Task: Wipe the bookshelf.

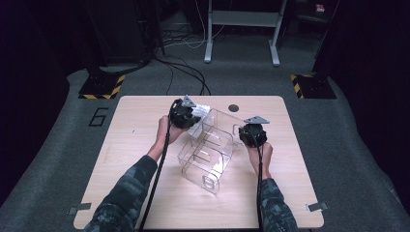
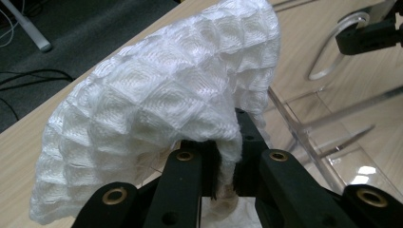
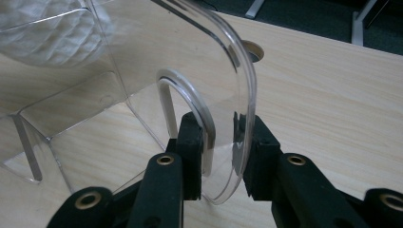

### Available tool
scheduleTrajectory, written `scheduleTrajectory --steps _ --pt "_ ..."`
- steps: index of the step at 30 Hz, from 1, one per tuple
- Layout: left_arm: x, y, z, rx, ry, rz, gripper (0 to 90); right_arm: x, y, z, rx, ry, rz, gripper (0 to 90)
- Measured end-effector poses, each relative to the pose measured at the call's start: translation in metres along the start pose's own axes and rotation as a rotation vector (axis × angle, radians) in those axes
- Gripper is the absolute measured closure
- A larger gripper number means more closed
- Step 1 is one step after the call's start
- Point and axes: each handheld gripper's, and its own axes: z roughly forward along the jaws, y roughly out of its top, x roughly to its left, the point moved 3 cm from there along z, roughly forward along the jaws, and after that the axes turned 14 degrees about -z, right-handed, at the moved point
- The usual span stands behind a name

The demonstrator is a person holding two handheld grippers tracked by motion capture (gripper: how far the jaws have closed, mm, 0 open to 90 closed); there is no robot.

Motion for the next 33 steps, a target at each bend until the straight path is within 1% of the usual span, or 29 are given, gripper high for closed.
scheduleTrajectory --steps 1,5,7,9,11,12,13,14,16,17,18,19,20,21,22,23,25,29,31,33 --pt "0.001 -0.002 -0.001 -0.006 0.006 0.008 83.5 0.0 0.0 0.0 0.001 -0.002 0.0 71.9" --pt "0.0 -0.007 -0.006 -0.008 -0.001 0.005 83.5 0.0 0.0 0.0 0.002 -0.004 0.004 71.9" --pt "-0.001 -0.012 -0.01 -0.009 -0.003 0.018 83.5 0.0 0.0 0.0 0.003 -0.004 0.002 72.0" --pt "-0.001 -0.014 -0.012 -0.005 -0.006 0.022 83.5 0.001 0.0 0.0 0.005 -0.006 0.004 71.9" --pt "-0.002 -0.018 -0.017 -0.012 -0.01 0.022 83.5 0.001 0.0 0.0 0.005 -0.007 0.004 72.0" --pt "-0.003 -0.02 -0.019 -0.015 -0.013 0.013 83.5 0.0 0.0 0.0 0.006 -0.006 -0.005 72.0" --pt "-0.003 -0.02 -0.019 -0.015 -0.013 0.013 83.6 0.0 0.0 0.0 0.006 -0.007 -0.004 72.0" --pt "-0.002 -0.022 -0.024 -0.013 -0.016 0.022 83.5 0.0 0.001 0.0 0.005 -0.006 0.0 72.0" --pt "-0.003 -0.023 -0.025 -0.017 -0.019 0.015 83.5 0.001 0.001 0.0 0.006 -0.008 0.001 72.0" --pt "-0.004 -0.025 -0.027 -0.023 -0.015 0.016 83.5 0.001 0.001 0.0 0.005 -0.008 0.0 72.0" --pt "-0.004 -0.027 -0.03 -0.02 -0.012 0.026 83.6 0.001 0.001 0.0 0.007 -0.007 0.001 72.0" --pt "-0.004 -0.031 -0.033 -0.028 -0.013 0.03 83.5 0.001 0.001 0.0 0.01 -0.008 0.001 72.0" --pt "-0.005 -0.034 -0.035 -0.024 -0.02 0.025 83.5 0.001 0.001 0.0 0.01 -0.008 0.002 72.0" --pt "-0.004 -0.036 -0.037 -0.024 -0.007 0.036 83.5 0.001 0.001 0.0 0.006 -0.009 0.003 72.0" --pt "-0.004 -0.038 -0.038 -0.025 -0.009 0.035 83.5 0.001 0.001 -0.001 0.012 -0.008 0.007 72.1" --pt "-0.004 -0.041 -0.04 -0.026 -0.014 0.026 83.5 0.001 0.001 0.0 0.009 -0.009 -0.002 72.0" --pt "-0.003 -0.045 -0.044 -0.029 -0.013 0.021 83.5 0.001 0.001 -0.001 0.013 -0.01 0.003 72.1" --pt "-0.004 -0.052 -0.053 -0.029 -0.013 0.024 83.5 0.001 0.001 -0.001 0.014 -0.012 -0.007 72.1" --pt "-0.006 -0.056 -0.056 -0.033 -0.018 0.025 83.5 0.001 0.001 -0.001 0.016 -0.012 0.002 72.0" --pt "-0.007 -0.058 -0.058 -0.036 -0.016 0.029 83.5 0.001 0.001 -0.001 0.016 -0.013 -0.004 72.1"
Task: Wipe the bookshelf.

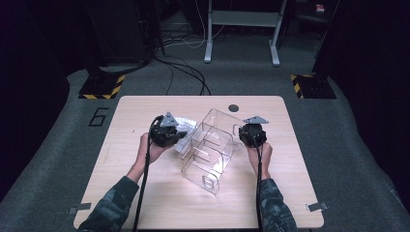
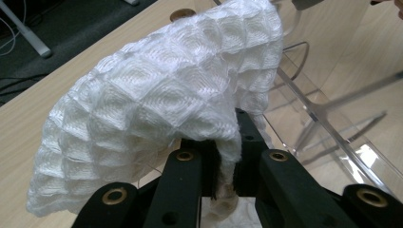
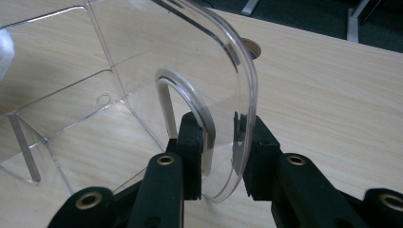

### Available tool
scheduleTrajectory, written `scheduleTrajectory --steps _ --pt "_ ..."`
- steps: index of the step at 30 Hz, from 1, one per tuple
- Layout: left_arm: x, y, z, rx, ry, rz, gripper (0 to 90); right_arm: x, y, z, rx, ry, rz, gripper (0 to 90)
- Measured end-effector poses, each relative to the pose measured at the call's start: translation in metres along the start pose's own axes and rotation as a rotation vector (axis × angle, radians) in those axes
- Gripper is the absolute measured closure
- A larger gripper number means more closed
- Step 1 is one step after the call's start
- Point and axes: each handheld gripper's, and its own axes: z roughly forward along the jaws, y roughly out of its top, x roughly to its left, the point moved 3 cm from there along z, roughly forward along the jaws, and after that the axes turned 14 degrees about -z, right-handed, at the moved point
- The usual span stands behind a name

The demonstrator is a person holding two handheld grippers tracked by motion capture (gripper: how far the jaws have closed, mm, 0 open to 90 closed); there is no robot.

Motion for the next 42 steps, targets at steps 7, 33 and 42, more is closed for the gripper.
scheduleTrajectory --steps 7,33,42 --pt "-0.009 -0.011 -0.011 0.005 -0.012 0.019 83.5 0.0 0.0 0.0 0.002 -0.001 0.007 72.0" --pt "-0.012 -0.05 -0.043 0.0 -0.018 0.008 83.5 0.001 0.001 0.0 0.008 -0.006 0.012 72.0" --pt "-0.005 -0.051 -0.05 -0.013 0.003 -0.013 83.5 0.001 0.001 0.0 0.01 -0.004 0.011 72.0"
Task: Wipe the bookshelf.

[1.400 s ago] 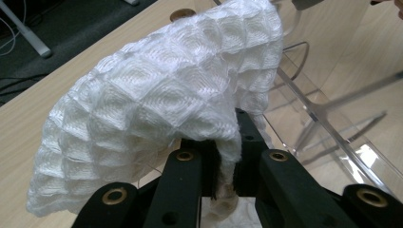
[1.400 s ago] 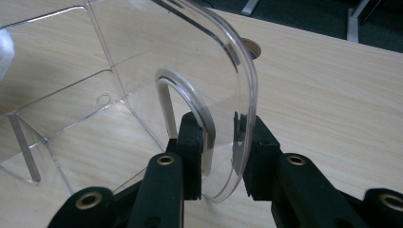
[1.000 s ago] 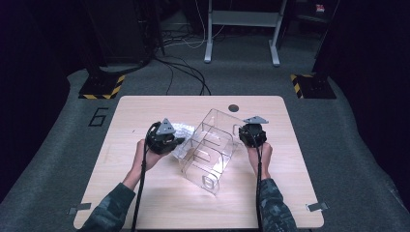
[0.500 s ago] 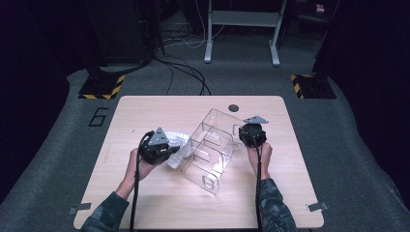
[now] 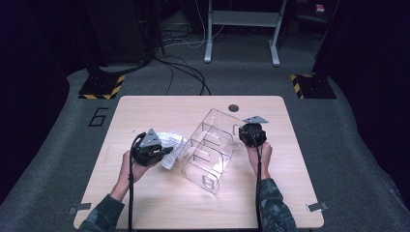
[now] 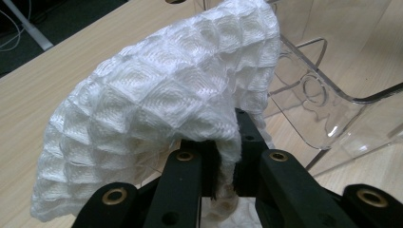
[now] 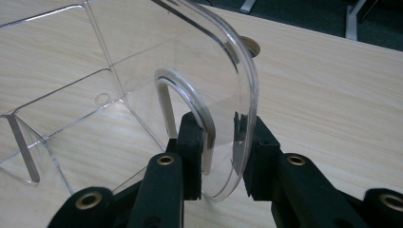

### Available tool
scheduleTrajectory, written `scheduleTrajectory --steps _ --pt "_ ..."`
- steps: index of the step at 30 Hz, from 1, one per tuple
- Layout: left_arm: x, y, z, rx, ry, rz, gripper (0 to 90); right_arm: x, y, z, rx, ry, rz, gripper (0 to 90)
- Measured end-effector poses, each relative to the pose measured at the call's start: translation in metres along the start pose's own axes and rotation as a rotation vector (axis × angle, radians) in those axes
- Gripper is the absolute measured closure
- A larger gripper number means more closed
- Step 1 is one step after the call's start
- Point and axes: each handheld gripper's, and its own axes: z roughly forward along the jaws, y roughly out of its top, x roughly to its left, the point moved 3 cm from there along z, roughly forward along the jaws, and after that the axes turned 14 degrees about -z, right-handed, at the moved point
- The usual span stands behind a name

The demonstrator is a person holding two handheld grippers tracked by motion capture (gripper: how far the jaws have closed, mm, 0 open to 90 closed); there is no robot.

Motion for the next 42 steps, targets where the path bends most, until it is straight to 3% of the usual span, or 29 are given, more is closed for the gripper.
scheduleTrajectory --steps 13,18,26,30,38,42 --pt "0.001 0.012 0.001 -0.034 0.009 -0.003 83.5 0.0 0.0 0.0 0.004 0.0 -0.009 72.0" --pt "0.006 0.027 0.008 -0.039 0.011 -0.016 83.5 0.0 0.0 0.0 0.004 -0.003 -0.009 72.0" --pt "0.014 0.061 0.032 -0.054 0.031 -0.02 83.6 0.0 0.0 0.0 0.003 -0.003 -0.002 72.0" --pt "0.018 0.08 0.052 -0.057 0.036 -0.041 83.6 0.001 0.0 -0.001 0.005 0.001 0.001 72.2" --pt "0.019 0.096 0.075 -0.024 0.052 -0.021 83.6 0.001 0.001 -0.001 0.013 0.0 0.005 72.2" --pt "0.021 0.105 0.089 -0.024 0.054 -0.041 83.6 0.001 0.001 -0.001 0.011 -0.001 -0.001 72.2"
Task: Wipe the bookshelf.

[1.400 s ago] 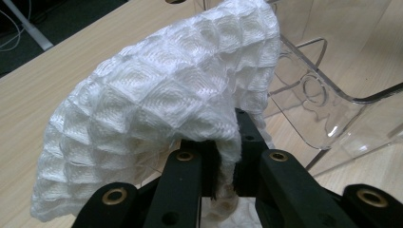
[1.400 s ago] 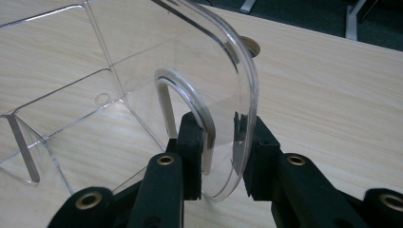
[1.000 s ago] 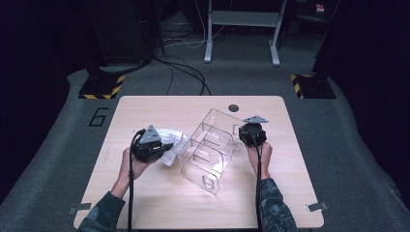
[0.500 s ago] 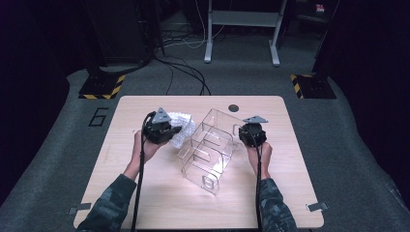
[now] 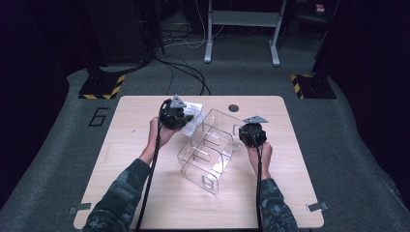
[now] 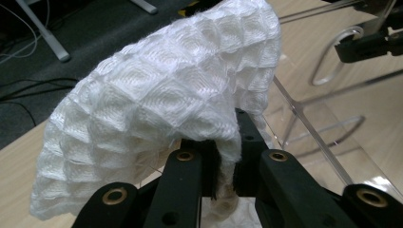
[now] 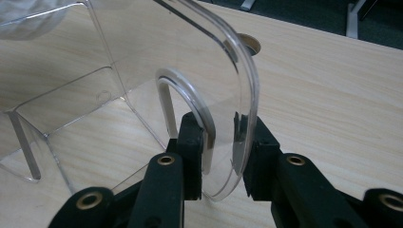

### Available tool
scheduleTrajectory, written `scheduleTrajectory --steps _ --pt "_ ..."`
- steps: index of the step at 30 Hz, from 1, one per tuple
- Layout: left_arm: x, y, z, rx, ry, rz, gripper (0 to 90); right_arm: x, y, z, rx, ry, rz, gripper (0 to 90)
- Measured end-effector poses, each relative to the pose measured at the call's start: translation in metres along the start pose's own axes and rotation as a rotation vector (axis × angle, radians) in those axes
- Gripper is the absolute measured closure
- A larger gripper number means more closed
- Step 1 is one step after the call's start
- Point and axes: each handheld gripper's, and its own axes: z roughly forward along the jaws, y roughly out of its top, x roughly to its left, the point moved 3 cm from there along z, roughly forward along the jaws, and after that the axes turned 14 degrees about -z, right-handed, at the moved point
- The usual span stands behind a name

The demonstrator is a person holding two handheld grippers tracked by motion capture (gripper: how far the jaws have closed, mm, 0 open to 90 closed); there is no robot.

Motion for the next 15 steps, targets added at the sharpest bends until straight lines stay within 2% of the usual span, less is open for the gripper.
scheduleTrajectory --steps 1,6,7,10,13,15 --pt "0.0 0.0 0.0 0.0 0.0 0.0 83.5 0.0 0.0 0.0 0.0 0.0 0.0 72.2" --pt "-0.002 0.007 0.021 0.04 0.012 -0.002 83.5 0.0 0.0 0.0 0.0 0.001 0.004 72.2" --pt "-0.004 0.007 0.029 0.05 0.007 -0.009 83.5 0.001 0.0 0.0 0.0 -0.001 0.011 72.1" --pt "-0.006 0.007 0.036 0.07 -0.005 -0.019 83.5 0.0 -0.001 0.0 0.001 0.0 -0.004 72.2" --pt "-0.011 0.005 0.038 0.069 -0.022 -0.018 83.6 0.0 -0.001 0.0 0.0 0.0 0.001 72.2" --pt "-0.011 0.002 0.033 0.07 -0.037 -0.004 83.7 0.0 -0.001 -0.001 0.006 0.003 0.005 72.2"
